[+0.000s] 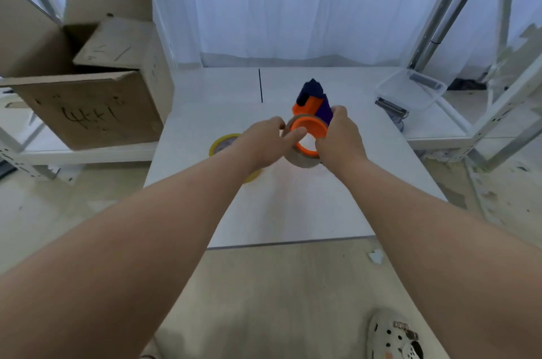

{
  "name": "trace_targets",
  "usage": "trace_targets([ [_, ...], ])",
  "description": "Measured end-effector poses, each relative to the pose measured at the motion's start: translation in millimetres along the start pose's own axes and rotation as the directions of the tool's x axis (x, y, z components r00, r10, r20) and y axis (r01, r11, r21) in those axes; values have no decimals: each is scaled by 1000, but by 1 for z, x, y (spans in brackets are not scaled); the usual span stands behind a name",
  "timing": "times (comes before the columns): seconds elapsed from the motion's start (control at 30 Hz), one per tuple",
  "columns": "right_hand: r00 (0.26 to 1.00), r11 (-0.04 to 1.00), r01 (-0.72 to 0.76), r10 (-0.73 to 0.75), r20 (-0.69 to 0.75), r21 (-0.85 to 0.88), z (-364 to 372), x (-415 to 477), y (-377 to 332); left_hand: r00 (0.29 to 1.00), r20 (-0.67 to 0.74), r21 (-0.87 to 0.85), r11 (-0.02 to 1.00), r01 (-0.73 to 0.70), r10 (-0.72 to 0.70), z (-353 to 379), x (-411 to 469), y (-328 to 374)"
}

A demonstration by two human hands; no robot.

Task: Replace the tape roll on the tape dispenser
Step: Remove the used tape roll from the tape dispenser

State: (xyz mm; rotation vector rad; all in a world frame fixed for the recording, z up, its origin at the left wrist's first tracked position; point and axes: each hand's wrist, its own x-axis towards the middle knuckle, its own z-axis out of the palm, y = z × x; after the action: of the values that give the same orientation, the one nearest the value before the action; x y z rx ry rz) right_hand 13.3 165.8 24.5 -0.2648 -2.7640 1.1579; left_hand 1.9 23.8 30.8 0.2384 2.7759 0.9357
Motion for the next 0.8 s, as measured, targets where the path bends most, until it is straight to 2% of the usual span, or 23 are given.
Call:
trace_targets([
  [0.07,999,991,37,-37,2,132,-6,-5,-18,997,-77,-137,991,11,-21,-13,-10,6],
  [0.13,998,972,4,-17,58,233,-10,-13,-31,988,-151,-181,984,-3,-24,-27,-22,7],
  [0.23,985,929,-110,56,162,353,-16,-23,-42,968,-244,-103,991,-84,56,-46,-36,6],
  [0.3,987,904,-97,33,157,416,-21,-26,-49,951,-285,-83,985,-149,119,-56,-40,9],
  [0.4,985,881,-68,-14,170,467,-28,-26,-55,914,-355,32,980,-198,197,-63,-40,12],
  [0.43,982,872,-76,-20,190,484,-29,-26,-54,905,-382,15,980,-198,189,-63,-38,10],
  [0.5,973,833,-120,-10,232,540,-31,-22,-49,901,-430,-205,964,-167,65,-58,-34,9],
  [0.57,961,774,-187,17,275,605,-34,-17,-45,892,-439,-439,892,-112,-104,-52,-29,13],
  [0.6,959,757,-204,28,280,621,-35,-14,-43,885,-446,-470,877,-102,-137,-50,-26,16],
  [0.7,967,743,-201,49,249,639,-37,-9,-40,907,-420,-412,899,-149,-42,-47,-23,27],
  [0.8,963,721,-216,48,264,659,-37,-7,-34,966,-255,-453,879,-151,34,-51,-26,31],
])
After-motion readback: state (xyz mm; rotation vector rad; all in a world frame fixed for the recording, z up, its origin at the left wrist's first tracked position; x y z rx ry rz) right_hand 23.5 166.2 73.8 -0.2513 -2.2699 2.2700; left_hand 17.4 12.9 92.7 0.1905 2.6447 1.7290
